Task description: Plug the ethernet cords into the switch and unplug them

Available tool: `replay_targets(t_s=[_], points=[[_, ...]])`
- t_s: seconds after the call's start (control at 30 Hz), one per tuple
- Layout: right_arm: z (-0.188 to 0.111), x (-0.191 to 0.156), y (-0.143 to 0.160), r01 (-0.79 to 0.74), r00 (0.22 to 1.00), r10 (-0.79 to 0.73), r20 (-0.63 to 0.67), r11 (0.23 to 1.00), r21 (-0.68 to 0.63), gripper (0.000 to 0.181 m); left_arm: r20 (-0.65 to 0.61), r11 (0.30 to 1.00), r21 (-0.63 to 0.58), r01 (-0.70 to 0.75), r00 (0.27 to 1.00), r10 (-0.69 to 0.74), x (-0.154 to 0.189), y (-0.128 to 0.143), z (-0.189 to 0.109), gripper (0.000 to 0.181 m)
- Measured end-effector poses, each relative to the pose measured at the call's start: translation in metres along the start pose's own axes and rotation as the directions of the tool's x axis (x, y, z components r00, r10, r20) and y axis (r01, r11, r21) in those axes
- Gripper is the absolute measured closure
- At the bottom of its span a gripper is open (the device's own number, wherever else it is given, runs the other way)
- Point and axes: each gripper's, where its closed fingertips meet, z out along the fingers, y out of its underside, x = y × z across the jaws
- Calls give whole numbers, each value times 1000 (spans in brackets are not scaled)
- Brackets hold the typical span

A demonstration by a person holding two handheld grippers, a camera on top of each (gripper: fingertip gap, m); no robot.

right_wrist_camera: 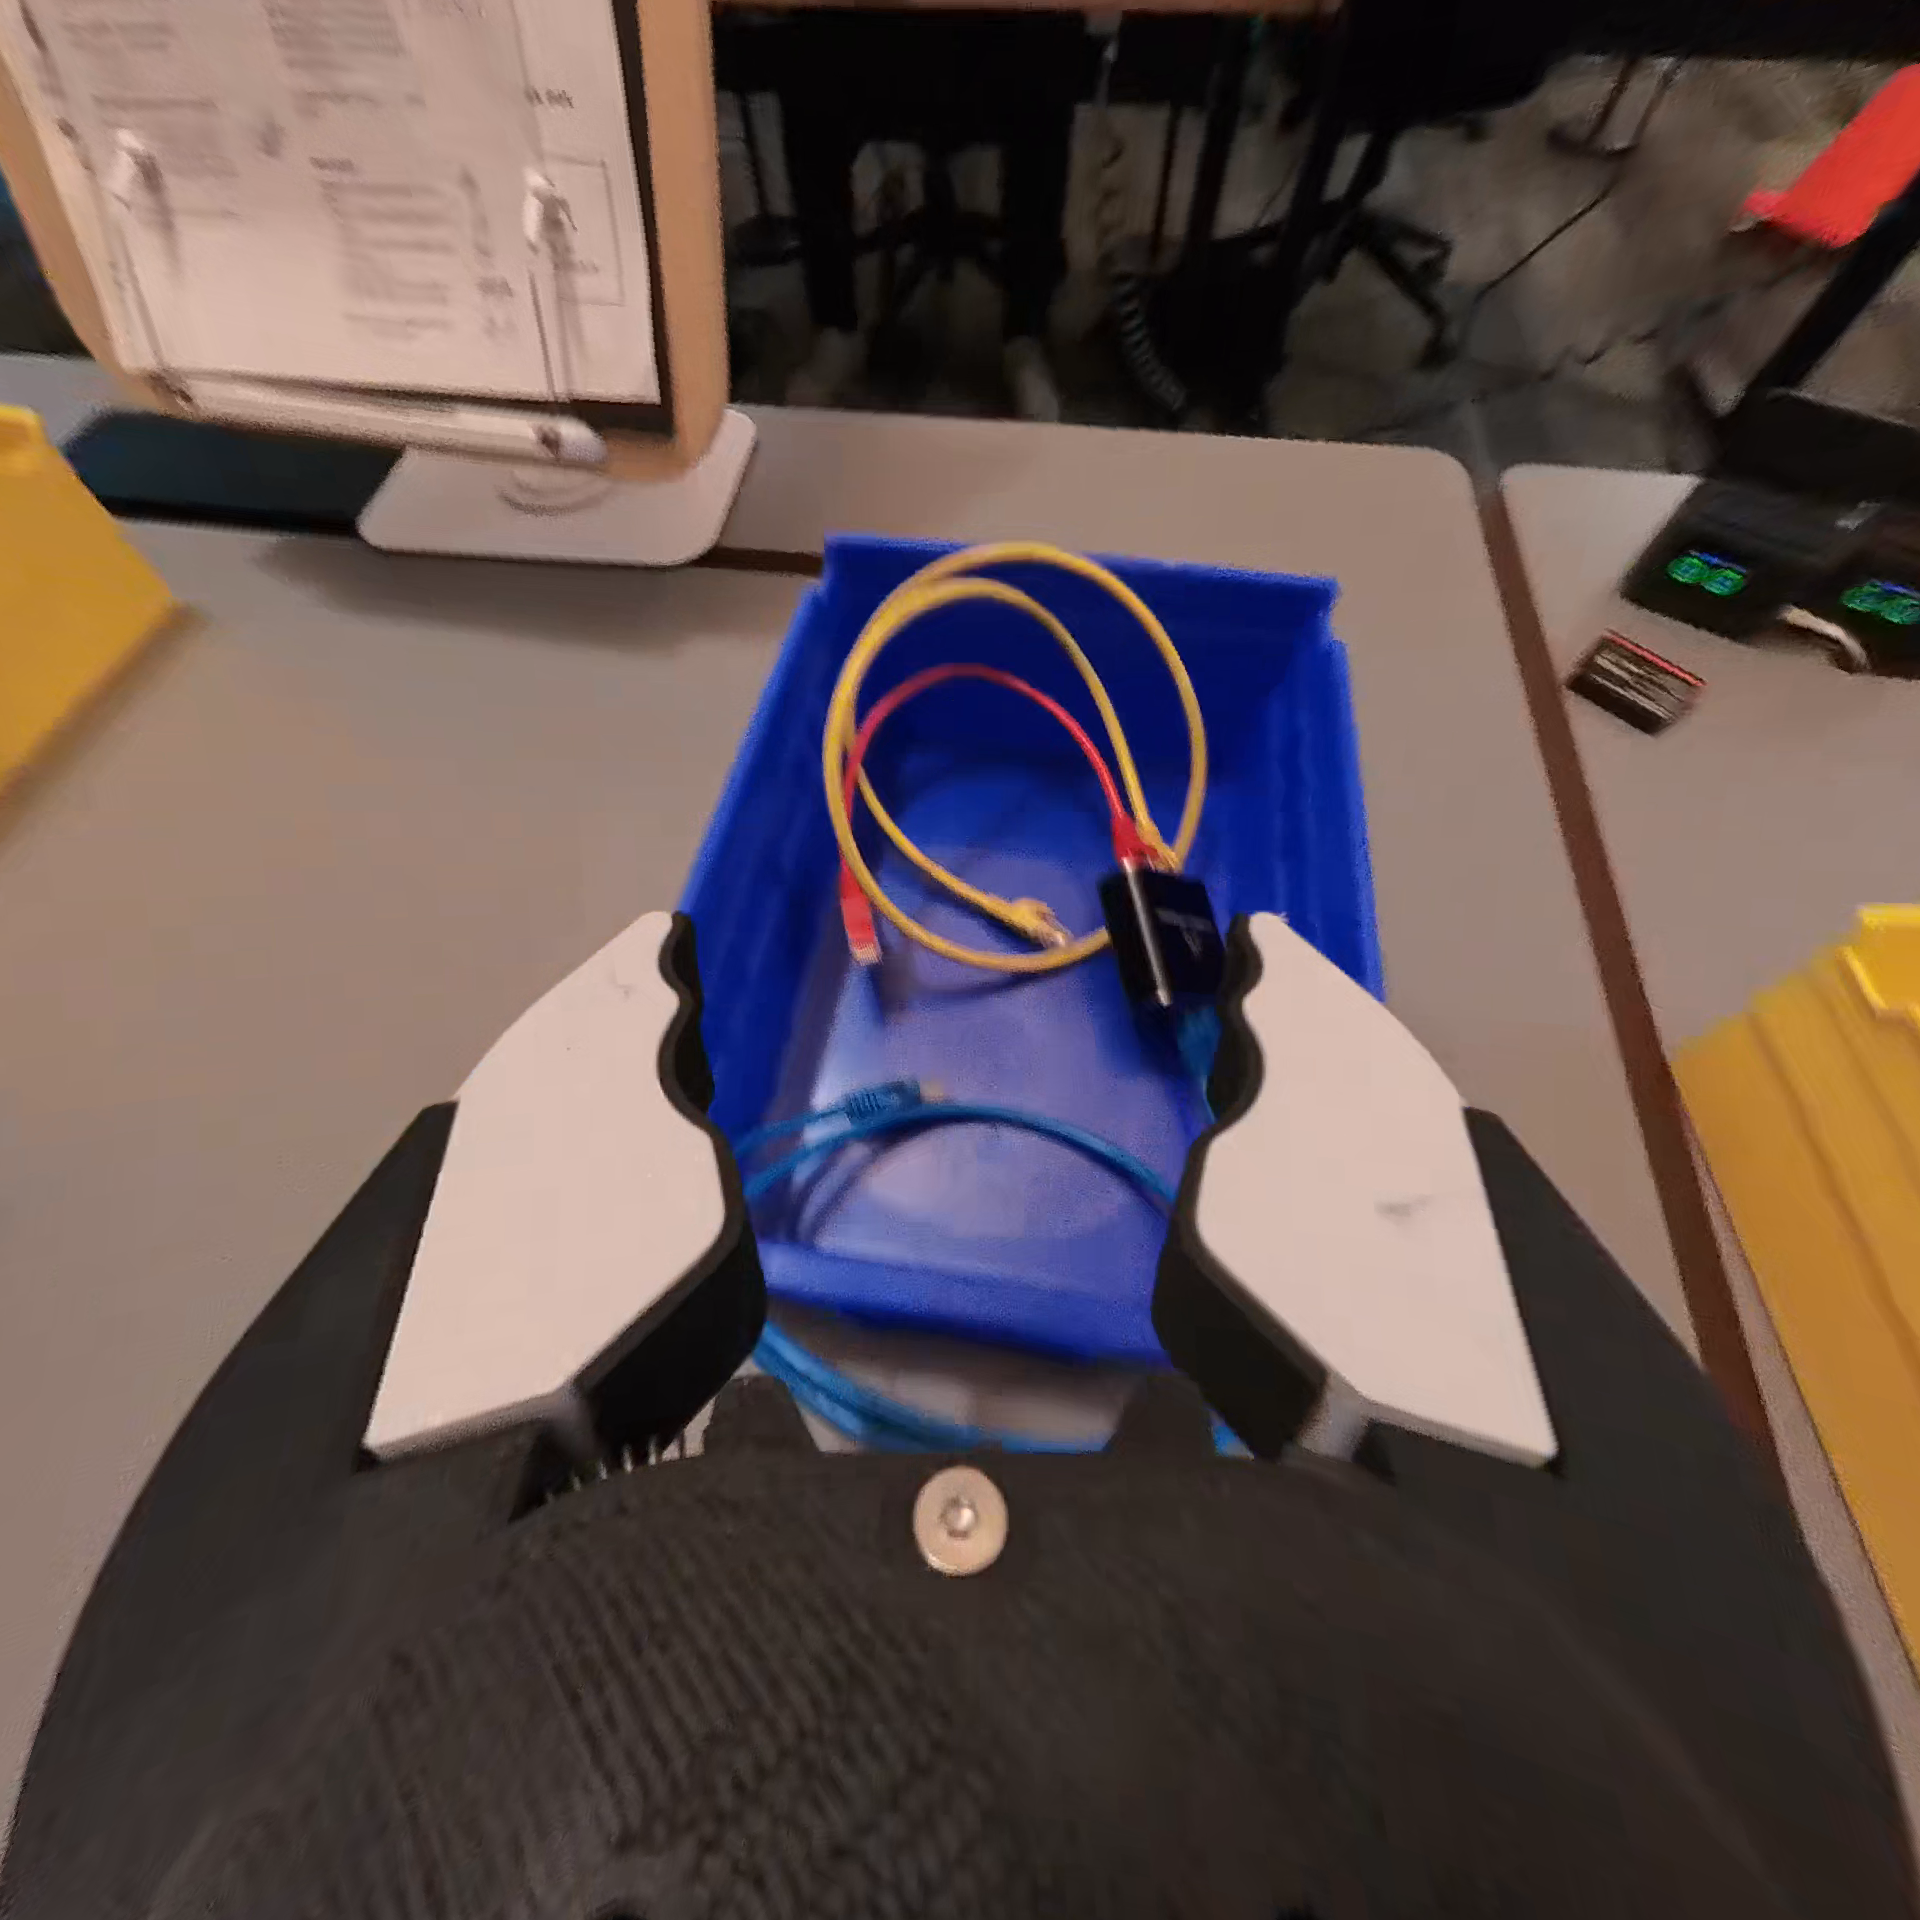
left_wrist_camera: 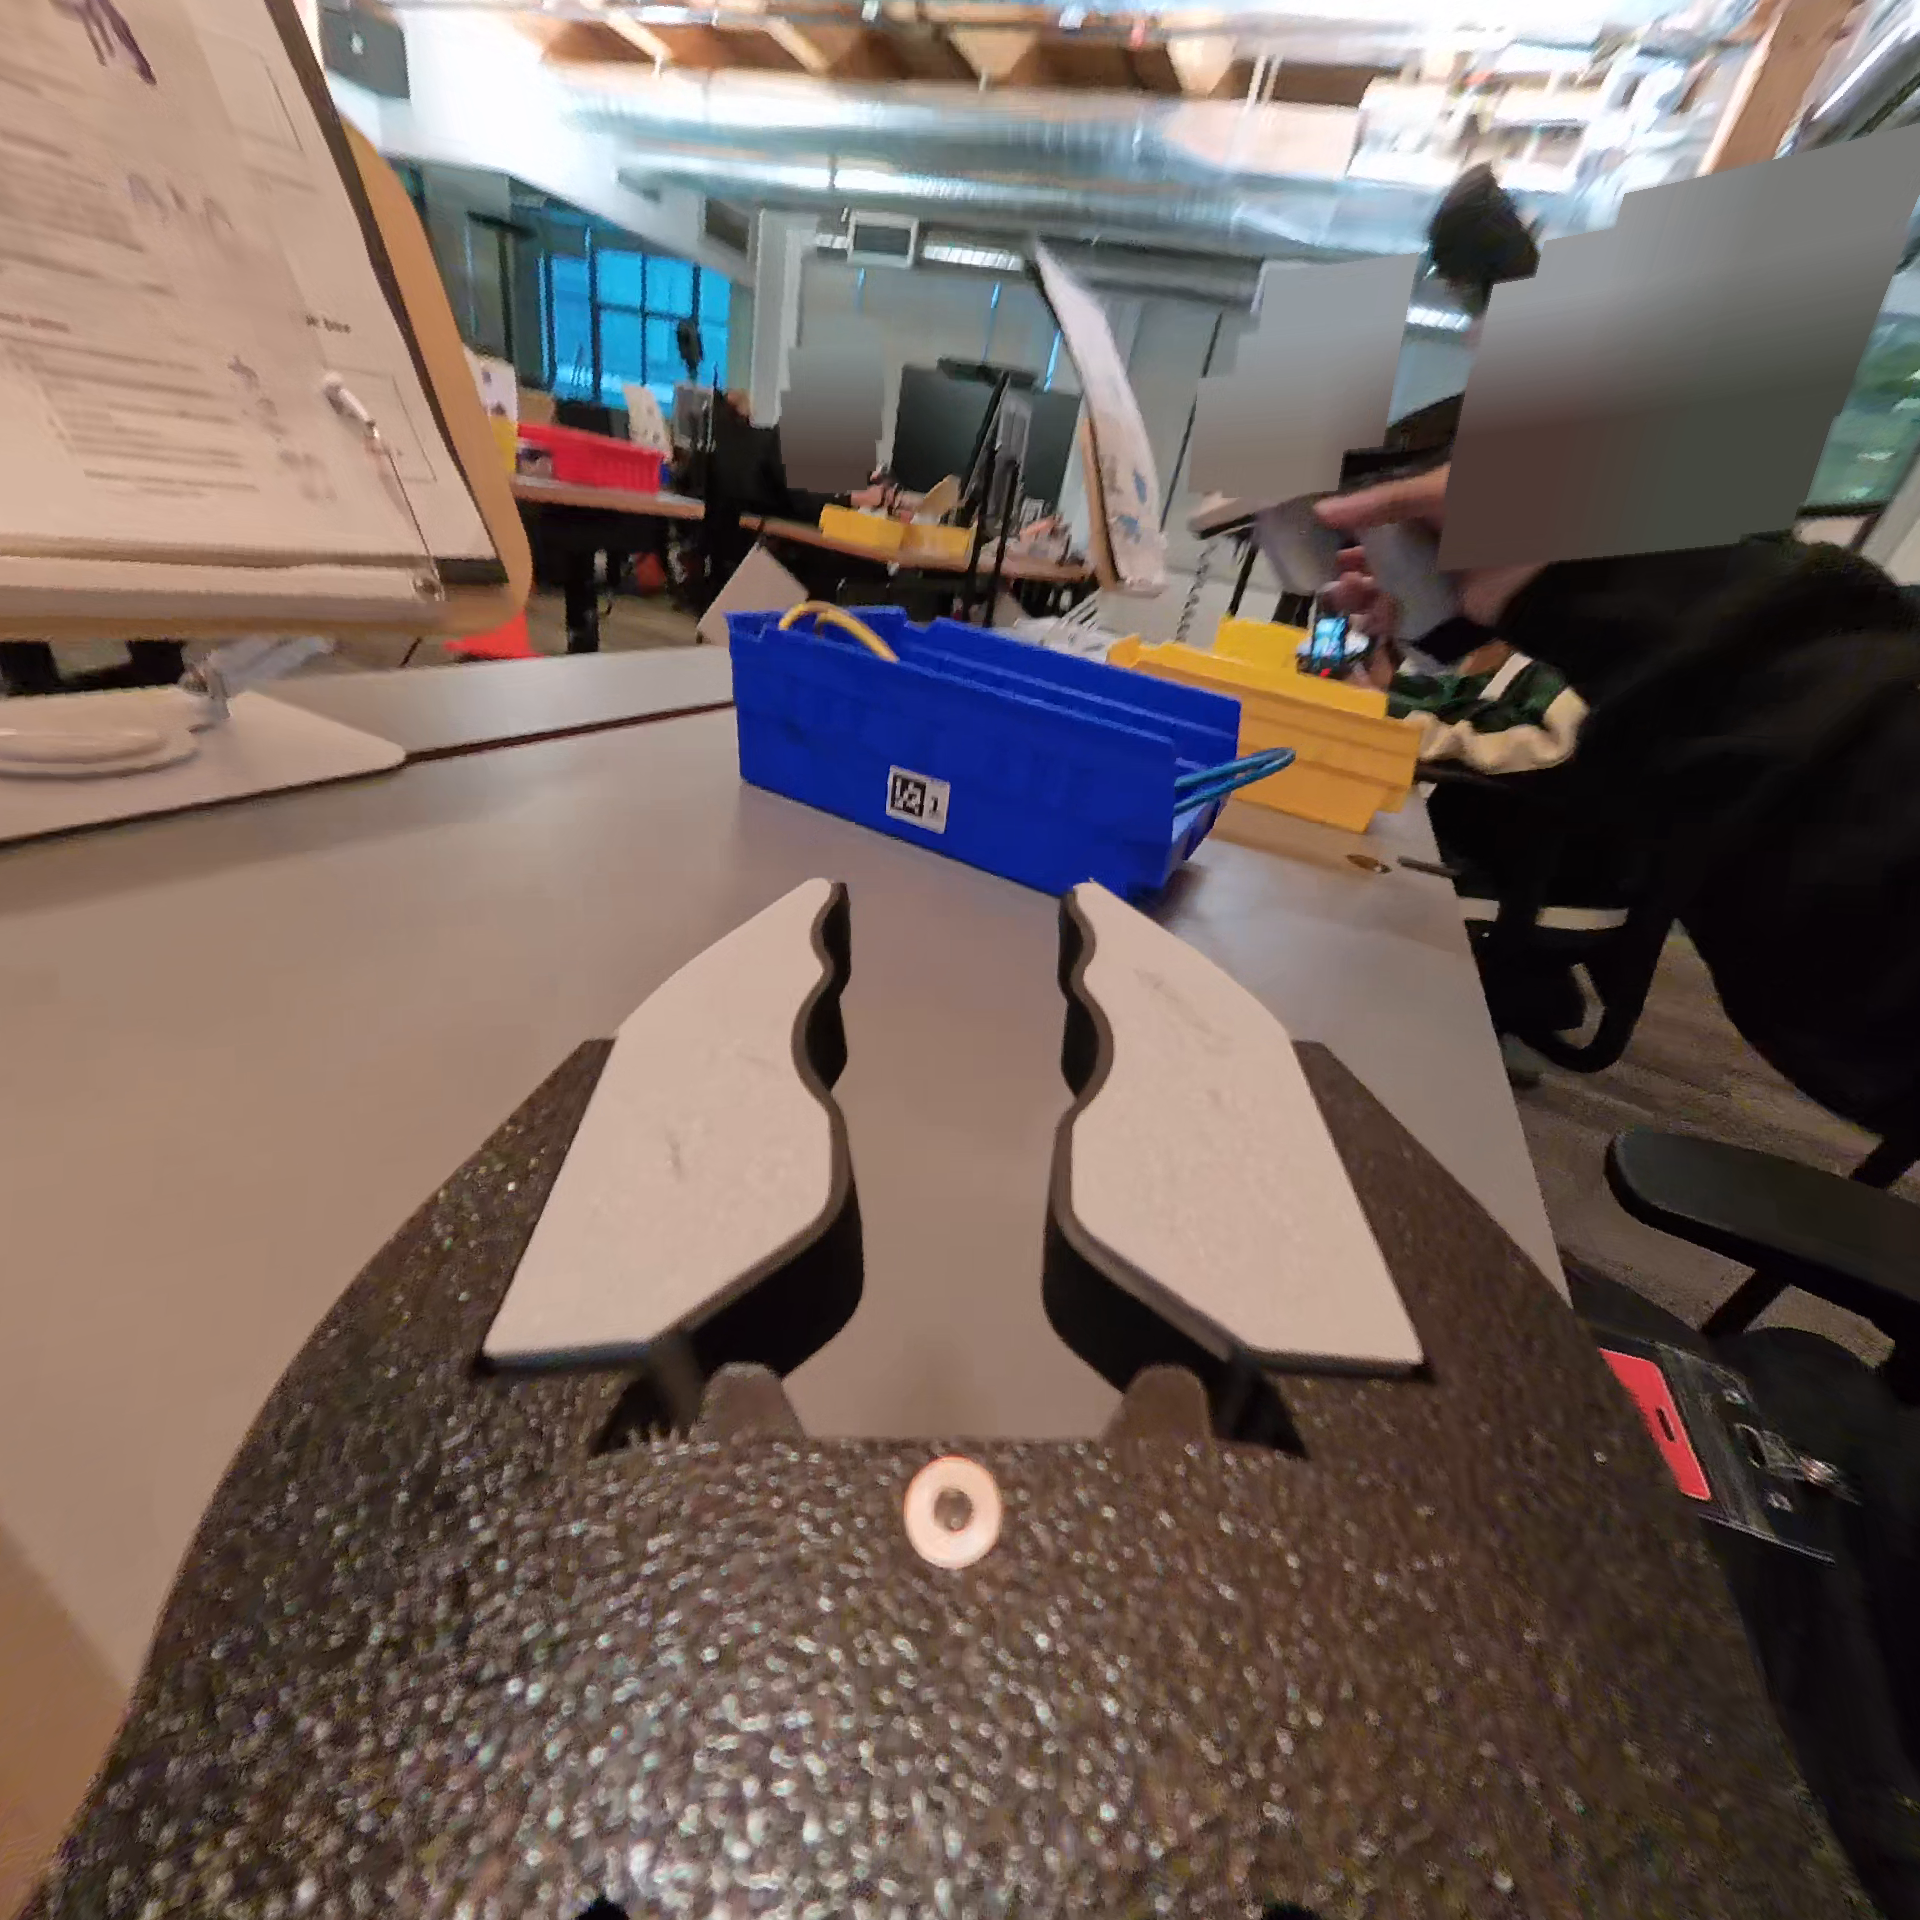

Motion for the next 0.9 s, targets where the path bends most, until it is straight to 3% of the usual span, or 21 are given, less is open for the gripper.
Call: replay_targets(t_s=[0.2,0.27,0.33,0.47,0.63,0.73,0.83,0.9], points=[[-43,13,82,123,977,-101,-186,986,112,88,105,959,-280,-52,991,84,28,47,51,125],[-45,22,97,190,963,-172,-207,979,68,86,80,937,-346,-57,993,90,50,59,82,116],[-53,43,96,206,941,-192,-279,978,21,83,69,922,-387,-24,996,55,72,63,120,107],[-69,59,84,141,950,-92,-298,979,145,85,95,907,-418,46,995,-7,101,52,200,90],[-71,73,96,55,959,-12,-283,988,146,84,299,897,-410,168,953,-42,88,52,279,82],[-75,69,91,35,968,13,-250,982,184,83,432,866,-468,176,900,51,53,71,298,89],[-82,64,83,41,973,13,-232,974,223,85,422,855,-497,152,903,85,36,80,297,131],[-85,61,80,47,976,7,-220,970,237,86,464,858,-506,86,866,187,11,71,279,153]])
